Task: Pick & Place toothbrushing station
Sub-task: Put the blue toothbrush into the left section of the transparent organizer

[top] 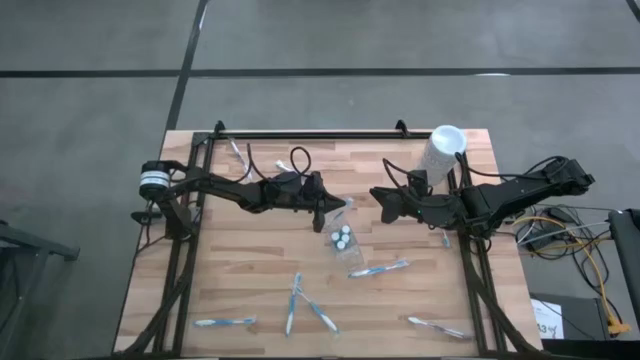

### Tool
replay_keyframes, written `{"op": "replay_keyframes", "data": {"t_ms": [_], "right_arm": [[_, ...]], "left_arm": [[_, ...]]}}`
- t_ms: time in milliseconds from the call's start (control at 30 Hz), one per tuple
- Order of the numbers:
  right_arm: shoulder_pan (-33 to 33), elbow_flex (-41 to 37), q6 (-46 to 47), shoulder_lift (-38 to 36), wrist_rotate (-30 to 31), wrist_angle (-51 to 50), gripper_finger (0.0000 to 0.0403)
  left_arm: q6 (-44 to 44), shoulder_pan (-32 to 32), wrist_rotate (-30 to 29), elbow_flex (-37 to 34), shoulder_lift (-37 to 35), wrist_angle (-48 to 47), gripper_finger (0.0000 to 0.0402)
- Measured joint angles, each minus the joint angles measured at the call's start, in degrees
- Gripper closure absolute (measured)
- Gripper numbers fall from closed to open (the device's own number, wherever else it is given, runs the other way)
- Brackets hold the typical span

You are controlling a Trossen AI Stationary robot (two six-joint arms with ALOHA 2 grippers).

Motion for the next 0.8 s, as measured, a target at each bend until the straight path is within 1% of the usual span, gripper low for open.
{"op": "replay_keyframes", "data": {"t_ms": [100,333,500,567,633,733,800], "right_arm": [[0.00,0.00,0.11,0.00,0.00,0.00,0.0305],[0.00,0.00,0.04,0.00,0.00,0.04,0.0305],[0.00,0.00,0.12,-0.02,0.00,0.02,0.0305],[0.00,0.00,0.00,-0.02,0.00,0.02,0.0305],[-0.01,0.00,0.13,0.00,0.00,0.00,0.0305],[-0.01,0.00,0.02,0.00,0.00,0.00,0.0305],[-0.01,0.00,0.10,0.00,0.00,-0.01,0.0305]], "left_arm": [[-0.04,0.00,0.00,-0.02,-0.35,-0.13,0.0370],[0.24,0.30,0.07,-0.09,-4.27,-0.25,0.0342],[0.72,0.90,0.07,-0.11,-8.08,-3.02,0.0304],[0.87,1.25,-0.65,-0.09,-10.34,-6.28,0.0288],[0.25,1.70,-2.87,-0.09,-13.17,-11.90,0.0275],[-3.19,2.50,-7.38,0.14,-17.65,-22.07,0.0267],[-6.71,3.03,-10.13,0.28,-20.15,-27.18,0.0267]]}}
